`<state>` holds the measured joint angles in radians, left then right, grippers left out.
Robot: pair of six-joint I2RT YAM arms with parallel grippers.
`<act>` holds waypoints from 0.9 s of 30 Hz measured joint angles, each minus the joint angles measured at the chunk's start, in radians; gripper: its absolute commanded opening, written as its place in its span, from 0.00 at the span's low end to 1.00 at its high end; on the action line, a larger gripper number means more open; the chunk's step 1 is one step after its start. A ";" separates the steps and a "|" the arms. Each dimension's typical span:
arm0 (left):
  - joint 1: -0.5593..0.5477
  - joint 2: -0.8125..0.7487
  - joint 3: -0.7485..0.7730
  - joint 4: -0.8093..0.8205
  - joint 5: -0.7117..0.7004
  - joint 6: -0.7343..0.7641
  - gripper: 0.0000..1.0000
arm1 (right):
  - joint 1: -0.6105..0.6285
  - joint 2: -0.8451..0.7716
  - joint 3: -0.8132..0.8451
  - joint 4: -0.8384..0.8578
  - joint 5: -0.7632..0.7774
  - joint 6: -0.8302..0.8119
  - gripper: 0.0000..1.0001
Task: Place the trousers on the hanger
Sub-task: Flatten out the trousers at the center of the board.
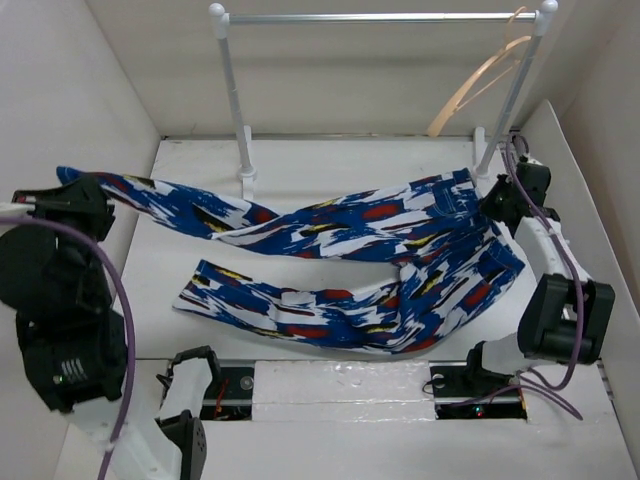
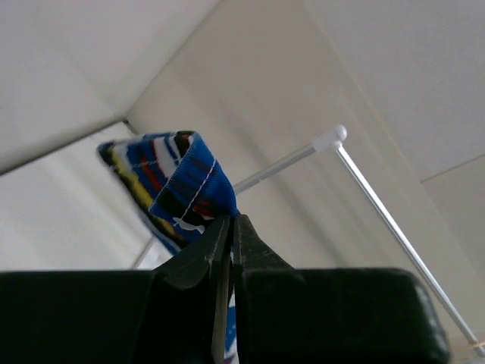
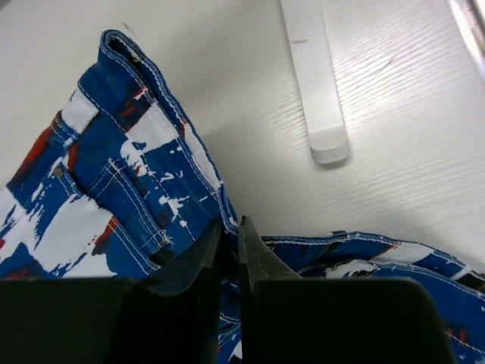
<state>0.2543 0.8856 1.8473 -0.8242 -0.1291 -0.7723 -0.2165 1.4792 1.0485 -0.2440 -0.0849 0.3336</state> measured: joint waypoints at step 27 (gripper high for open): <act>-0.001 1.098 -0.161 0.197 0.181 0.237 0.81 | -0.021 0.267 0.303 -0.148 0.126 -0.174 0.52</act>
<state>0.2535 1.9839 1.6867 -0.6270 0.0517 -0.5354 -0.2375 1.7458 1.3518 -0.3920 0.0410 0.1596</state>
